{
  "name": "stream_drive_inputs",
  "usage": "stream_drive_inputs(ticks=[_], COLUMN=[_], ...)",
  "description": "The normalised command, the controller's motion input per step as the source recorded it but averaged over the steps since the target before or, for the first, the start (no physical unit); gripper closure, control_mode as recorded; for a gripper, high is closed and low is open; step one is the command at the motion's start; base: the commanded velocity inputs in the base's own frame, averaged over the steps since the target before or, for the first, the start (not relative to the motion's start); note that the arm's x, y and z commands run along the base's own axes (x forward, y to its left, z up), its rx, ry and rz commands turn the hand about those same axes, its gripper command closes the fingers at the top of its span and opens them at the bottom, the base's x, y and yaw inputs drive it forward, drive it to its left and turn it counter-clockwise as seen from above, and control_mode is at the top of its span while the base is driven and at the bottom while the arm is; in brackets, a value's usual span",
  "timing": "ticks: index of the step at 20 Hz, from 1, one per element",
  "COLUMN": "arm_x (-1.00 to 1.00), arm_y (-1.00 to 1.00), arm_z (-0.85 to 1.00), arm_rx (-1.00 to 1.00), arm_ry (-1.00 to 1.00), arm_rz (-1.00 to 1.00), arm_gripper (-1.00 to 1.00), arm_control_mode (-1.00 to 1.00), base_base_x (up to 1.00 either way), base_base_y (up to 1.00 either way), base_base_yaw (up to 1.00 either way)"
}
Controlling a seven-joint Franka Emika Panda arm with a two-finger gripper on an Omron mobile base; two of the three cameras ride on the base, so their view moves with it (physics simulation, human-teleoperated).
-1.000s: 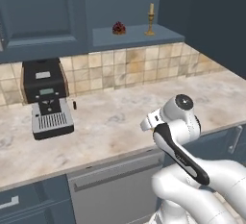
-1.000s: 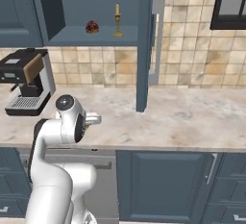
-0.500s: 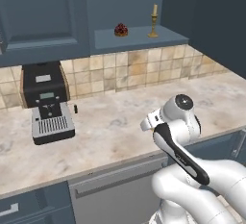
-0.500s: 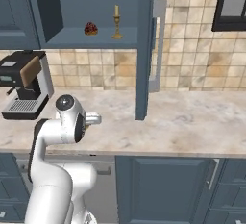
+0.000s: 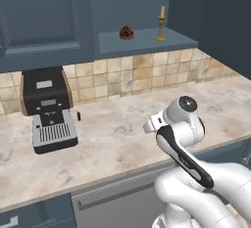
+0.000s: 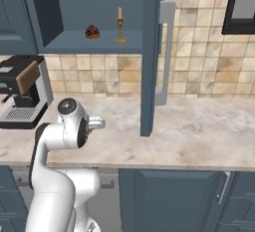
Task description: Pick the candle and candle from the dining table and place them in the open cabinet. Close the cabinet after placing the objects.
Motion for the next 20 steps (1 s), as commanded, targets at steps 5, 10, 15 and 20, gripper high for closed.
stream_drive_inputs(ticks=[5,10,15,20], arm_x=[0.0,0.0,-0.01,-0.07], arm_y=[0.0,0.0,0.0,0.0], arm_z=[0.0,0.0,0.0,0.35], arm_rx=[0.0,0.0,0.0,0.0], arm_ry=[0.0,0.0,-0.01,-0.08], arm_rz=[0.0,0.0,0.05,0.1], arm_gripper=[1.0,1.0,1.0,1.0], arm_control_mode=[1.0,1.0,-1.0,-1.0], base_base_x=[0.14,0.0,-0.03,0.0], base_base_y=[0.0,0.0,0.0,0.0], base_base_yaw=[0.0,0.0,0.04,0.0])
